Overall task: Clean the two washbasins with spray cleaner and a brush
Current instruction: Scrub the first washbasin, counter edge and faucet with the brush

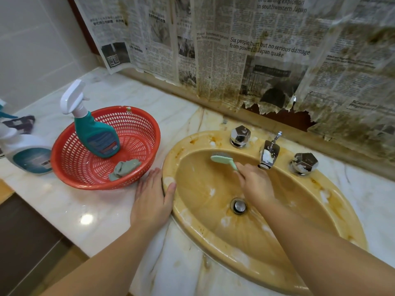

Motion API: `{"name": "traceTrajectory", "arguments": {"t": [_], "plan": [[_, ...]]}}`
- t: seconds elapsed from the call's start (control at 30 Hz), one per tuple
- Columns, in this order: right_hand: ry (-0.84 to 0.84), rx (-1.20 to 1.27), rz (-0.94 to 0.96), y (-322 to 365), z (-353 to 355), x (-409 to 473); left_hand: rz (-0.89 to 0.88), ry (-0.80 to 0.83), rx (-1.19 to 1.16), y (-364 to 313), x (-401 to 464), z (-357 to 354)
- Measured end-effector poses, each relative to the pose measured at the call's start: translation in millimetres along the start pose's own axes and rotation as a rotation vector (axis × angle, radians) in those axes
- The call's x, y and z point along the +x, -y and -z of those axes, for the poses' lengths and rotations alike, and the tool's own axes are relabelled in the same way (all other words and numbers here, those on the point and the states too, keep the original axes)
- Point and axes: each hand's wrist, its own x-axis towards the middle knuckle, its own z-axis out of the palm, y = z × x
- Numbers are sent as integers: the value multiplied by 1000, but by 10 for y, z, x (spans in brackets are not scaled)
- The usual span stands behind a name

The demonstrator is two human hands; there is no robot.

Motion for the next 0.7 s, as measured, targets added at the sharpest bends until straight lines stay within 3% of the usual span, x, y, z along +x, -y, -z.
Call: {"name": "traceTrajectory", "arguments": {"t": [0.03, 0.1, 0.13, 0.23, 0.27, 0.3, 0.37, 0.4, 0.43, 0.53, 0.57, 0.67, 0.7], "plan": [[59, 18, -22, -14, -9, 13, 0, -3, 4, 2, 3, -2], [374, 9, -152, -42, -28, -1, -1, -5, 10, 9, 2, -3], [367, 23, -165, -54, -16, -12, 0, -4, 9, 10, 0, 4], [-8, 33, -80, -126, -34, -117, -1, -5, 5, 7, -5, 8], [38, 41, -112, -123, -51, -134, -1, -6, 4, 4, 5, 7], [170, 87, -156, -73, -49, -167, -1, -7, 2, 5, 4, 6], [587, 216, -224, 5, -124, -222, -2, -12, -4, -4, -1, 14], [663, 277, -216, 7, -143, -251, -5, -14, -5, -7, -3, 19], [649, 333, -228, 10, -132, -246, -7, -14, -5, -9, -5, 21], [297, 353, -332, -13, -113, -236, -3, -15, -5, -1, 1, 16], [312, 404, -334, 13, -124, -247, -2, -14, -6, -1, 0, 15], [729, 646, -286, 156, -216, -362, 2, -13, -10, -2, -4, 14], [781, 673, -291, 198, -209, -381, 2, -13, -8, -1, -3, 15]]}}
